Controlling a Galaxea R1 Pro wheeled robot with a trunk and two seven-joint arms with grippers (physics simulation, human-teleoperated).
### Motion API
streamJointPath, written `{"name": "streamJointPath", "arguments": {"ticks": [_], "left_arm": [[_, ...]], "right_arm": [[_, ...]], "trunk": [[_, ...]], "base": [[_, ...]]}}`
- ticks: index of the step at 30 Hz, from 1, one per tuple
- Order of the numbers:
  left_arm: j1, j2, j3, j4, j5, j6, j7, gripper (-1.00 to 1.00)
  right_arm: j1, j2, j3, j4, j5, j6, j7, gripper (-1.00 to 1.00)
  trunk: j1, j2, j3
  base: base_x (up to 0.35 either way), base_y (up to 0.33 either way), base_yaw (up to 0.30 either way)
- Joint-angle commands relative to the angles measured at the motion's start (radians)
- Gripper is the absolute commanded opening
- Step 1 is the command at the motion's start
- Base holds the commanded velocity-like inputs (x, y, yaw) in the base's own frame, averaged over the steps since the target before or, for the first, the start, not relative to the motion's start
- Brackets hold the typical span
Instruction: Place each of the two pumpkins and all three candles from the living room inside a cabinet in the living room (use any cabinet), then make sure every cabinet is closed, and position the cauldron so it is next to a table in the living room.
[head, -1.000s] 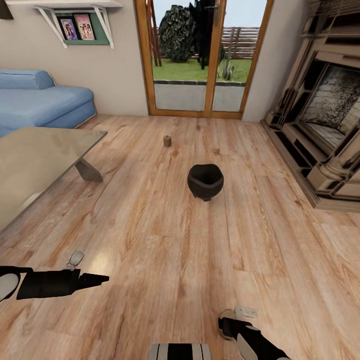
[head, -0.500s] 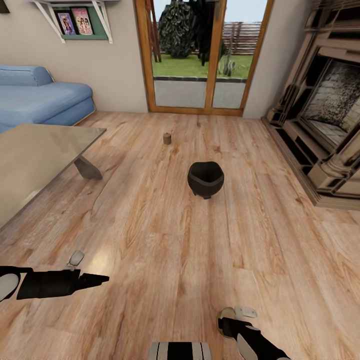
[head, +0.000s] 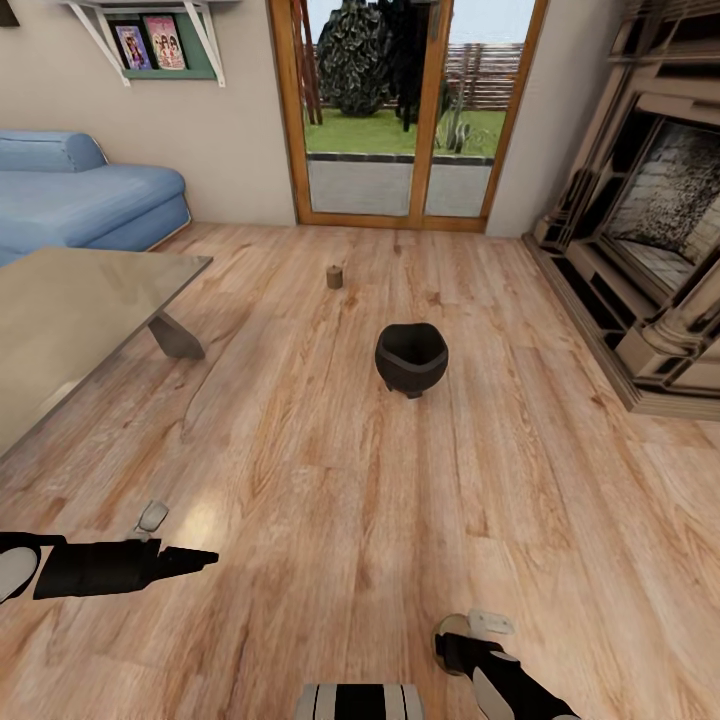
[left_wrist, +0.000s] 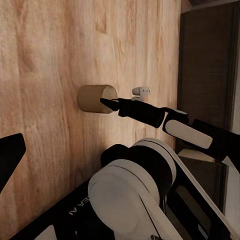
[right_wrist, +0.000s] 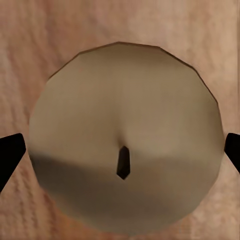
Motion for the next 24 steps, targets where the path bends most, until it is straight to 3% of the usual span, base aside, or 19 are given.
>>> {"name": "streamJointPath", "arguments": {"ticks": [1, 3, 4, 10, 24], "left_arm": [[-0.001, 0.001, -0.002, 0.001, -0.002, 0.001, -0.005, 1.0], [-0.001, 0.001, -0.002, 0.001, -0.001, 0.001, -0.005, 1.0], [-0.001, 0.001, -0.002, 0.001, -0.001, 0.001, -0.005, 1.0], [-0.001, 0.001, -0.002, 0.001, 0.001, 0.001, -0.005, 1.0], [-0.001, 0.001, -0.002, 0.004, 0.003, 0.001, -0.005, 1.0]], "right_arm": [[0.0, -0.001, 0.009, -0.002, -0.008, 0.004, -0.008, 1.0], [0.0, -0.001, 0.009, -0.002, -0.008, 0.002, -0.008, 1.0], [0.0, -0.001, 0.009, -0.002, -0.008, 0.002, -0.008, -1.0], [0.0, -0.001, 0.009, -0.001, -0.008, 0.001, -0.008, -1.0], [0.0, -0.001, 0.009, -0.001, -0.008, 0.001, -0.008, -1.0]], "trunk": [[0.0, 0.0, -0.001], [0.0, 0.0, -0.001], [0.0, 0.0, -0.001], [-0.002, 0.0, 0.011], [-0.002, 0.0, 0.011]], "base": [[0.0, 0.0, 0.0], [0.0, 0.0, 0.0], [0.0, 0.0, 0.0], [0.0, 0.0, 0.0], [0.0, 0.0, 0.0]]}}
